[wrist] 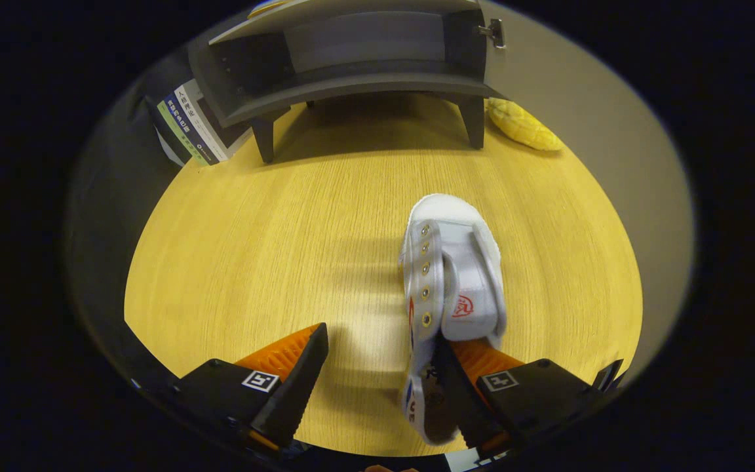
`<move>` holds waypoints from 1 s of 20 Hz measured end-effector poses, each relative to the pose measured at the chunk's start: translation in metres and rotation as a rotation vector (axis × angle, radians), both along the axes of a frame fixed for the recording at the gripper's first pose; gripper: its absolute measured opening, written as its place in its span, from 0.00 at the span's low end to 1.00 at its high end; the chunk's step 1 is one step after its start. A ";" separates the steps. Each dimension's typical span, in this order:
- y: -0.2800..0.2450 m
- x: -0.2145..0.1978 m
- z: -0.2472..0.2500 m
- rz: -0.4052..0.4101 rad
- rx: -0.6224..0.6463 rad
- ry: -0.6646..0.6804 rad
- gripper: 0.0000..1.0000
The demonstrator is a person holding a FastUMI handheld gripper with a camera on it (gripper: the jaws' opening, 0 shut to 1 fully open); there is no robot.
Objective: Open the shoe cabinet door, grab the shoes and put them into the shoe cabinet, then close the shoe cabinet door.
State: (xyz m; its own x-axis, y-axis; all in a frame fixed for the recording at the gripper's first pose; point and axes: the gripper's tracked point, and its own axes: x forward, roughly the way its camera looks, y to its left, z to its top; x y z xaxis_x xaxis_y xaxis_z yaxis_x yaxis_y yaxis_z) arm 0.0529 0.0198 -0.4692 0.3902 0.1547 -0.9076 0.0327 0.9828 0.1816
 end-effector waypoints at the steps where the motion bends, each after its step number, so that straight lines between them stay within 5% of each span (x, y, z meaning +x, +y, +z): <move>1: -0.001 0.004 -0.001 -0.005 -0.004 -0.006 0.96; 3: -0.009 0.015 -0.005 -0.012 -0.066 -0.028 0.96; 7: -0.035 0.028 -0.011 -0.044 -0.193 -0.034 0.58; 8: -0.037 0.030 -0.009 -0.047 -0.185 -0.046 0.33; 11: -0.031 0.028 -0.009 0.025 -0.167 -0.067 0.10; 14: -0.030 0.025 -0.010 0.082 -0.171 -0.070 0.02; 20: -0.027 0.023 0.025 0.048 -0.157 -0.153 0.02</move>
State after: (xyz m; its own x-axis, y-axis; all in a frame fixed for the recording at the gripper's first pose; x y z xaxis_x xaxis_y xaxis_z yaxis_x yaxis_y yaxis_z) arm 0.0761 -0.0069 -0.4442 0.5208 0.0377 -0.8528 -0.0314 0.9992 0.0250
